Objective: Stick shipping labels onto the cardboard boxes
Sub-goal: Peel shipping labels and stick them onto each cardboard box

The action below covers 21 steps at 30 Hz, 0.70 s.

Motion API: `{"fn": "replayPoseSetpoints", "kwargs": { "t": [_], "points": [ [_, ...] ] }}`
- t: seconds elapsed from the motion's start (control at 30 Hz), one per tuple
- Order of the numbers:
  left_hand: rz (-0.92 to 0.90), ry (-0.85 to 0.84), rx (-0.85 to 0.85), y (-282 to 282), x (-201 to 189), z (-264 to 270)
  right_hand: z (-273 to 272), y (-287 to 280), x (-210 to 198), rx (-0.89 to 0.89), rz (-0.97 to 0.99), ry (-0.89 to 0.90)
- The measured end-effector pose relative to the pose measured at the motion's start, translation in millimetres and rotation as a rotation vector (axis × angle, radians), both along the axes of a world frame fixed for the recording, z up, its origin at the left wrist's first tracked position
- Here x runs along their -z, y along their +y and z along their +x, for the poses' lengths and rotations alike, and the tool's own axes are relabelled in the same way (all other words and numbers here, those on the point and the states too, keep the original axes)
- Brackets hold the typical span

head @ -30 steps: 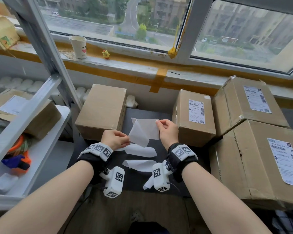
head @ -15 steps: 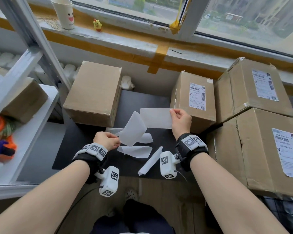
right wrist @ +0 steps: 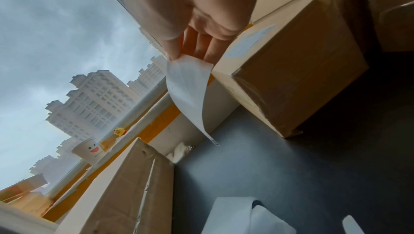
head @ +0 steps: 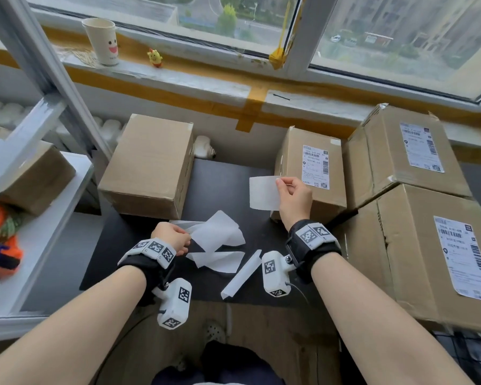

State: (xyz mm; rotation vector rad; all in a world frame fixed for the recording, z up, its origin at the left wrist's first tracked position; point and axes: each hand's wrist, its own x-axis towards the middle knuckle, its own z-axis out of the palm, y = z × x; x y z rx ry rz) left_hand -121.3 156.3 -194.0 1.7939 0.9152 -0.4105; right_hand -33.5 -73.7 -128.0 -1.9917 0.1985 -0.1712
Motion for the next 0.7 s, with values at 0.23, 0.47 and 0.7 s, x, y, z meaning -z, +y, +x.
{"fn": "replayPoseSetpoints", "kwargs": {
  "t": [0.23,0.47,0.7],
  "points": [
    [-0.149,-0.187,0.037,-15,-53,31,-3,23,-19,-0.193,-0.112,-0.116],
    [-0.259,-0.330,-0.054,-31,-107,77,-13,50,-29,-0.399,-0.267,-0.314],
    [-0.164,-0.339,-0.042,-18,-114,77,-20,63,-31,-0.494,-0.343,-0.486]
  ]
}}
